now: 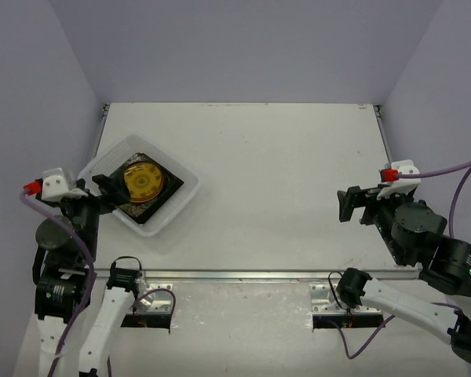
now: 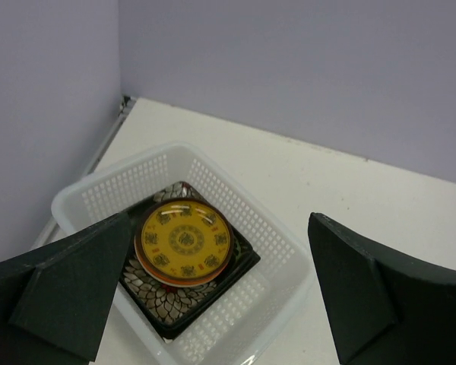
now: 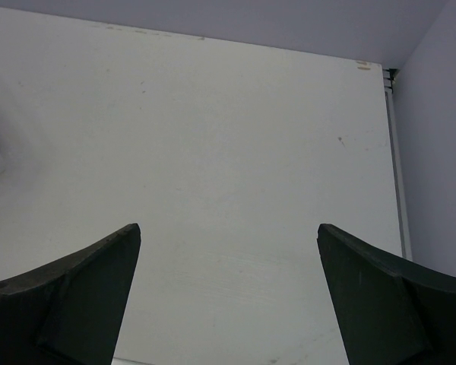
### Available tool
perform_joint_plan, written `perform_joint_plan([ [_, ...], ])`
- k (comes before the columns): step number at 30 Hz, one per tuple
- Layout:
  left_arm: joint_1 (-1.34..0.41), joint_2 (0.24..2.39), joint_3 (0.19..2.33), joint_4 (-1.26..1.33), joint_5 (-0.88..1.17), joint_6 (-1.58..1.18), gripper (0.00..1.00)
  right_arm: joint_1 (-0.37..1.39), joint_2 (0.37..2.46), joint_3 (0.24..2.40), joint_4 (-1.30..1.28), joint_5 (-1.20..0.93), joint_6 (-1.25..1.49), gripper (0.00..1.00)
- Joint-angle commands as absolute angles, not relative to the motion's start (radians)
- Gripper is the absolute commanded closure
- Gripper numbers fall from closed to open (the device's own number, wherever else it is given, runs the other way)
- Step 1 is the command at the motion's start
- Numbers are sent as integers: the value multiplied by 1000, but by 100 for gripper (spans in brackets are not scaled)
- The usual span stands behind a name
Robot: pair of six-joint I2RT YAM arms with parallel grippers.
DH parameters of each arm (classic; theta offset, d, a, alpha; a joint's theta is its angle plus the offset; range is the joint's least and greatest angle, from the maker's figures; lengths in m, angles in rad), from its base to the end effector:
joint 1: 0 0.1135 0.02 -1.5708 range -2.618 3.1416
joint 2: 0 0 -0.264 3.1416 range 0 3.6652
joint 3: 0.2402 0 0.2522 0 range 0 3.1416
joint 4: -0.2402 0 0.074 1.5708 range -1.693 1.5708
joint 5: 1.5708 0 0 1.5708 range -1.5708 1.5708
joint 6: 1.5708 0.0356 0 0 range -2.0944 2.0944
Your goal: Place the plates into the plastic bin on the countertop
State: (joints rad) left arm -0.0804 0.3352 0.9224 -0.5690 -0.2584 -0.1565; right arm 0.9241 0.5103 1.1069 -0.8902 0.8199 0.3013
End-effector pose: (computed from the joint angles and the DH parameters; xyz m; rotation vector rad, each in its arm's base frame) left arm 0.0503 0.0051 0.3880 -0.2621 1.5309 0.0134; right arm 0.0525 0.0263 0.4013 0.0012 1.7711 0.1203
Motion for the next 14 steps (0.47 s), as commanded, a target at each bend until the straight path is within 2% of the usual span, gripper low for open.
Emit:
perform_joint_plan([
  [1,-105,263,836,-563,-238,-126,0,917,459,1130,-984,845,300,1],
  [14,-117,240,770,-531,-278,-160,0,918,397,1028,-1015,896,351,1],
])
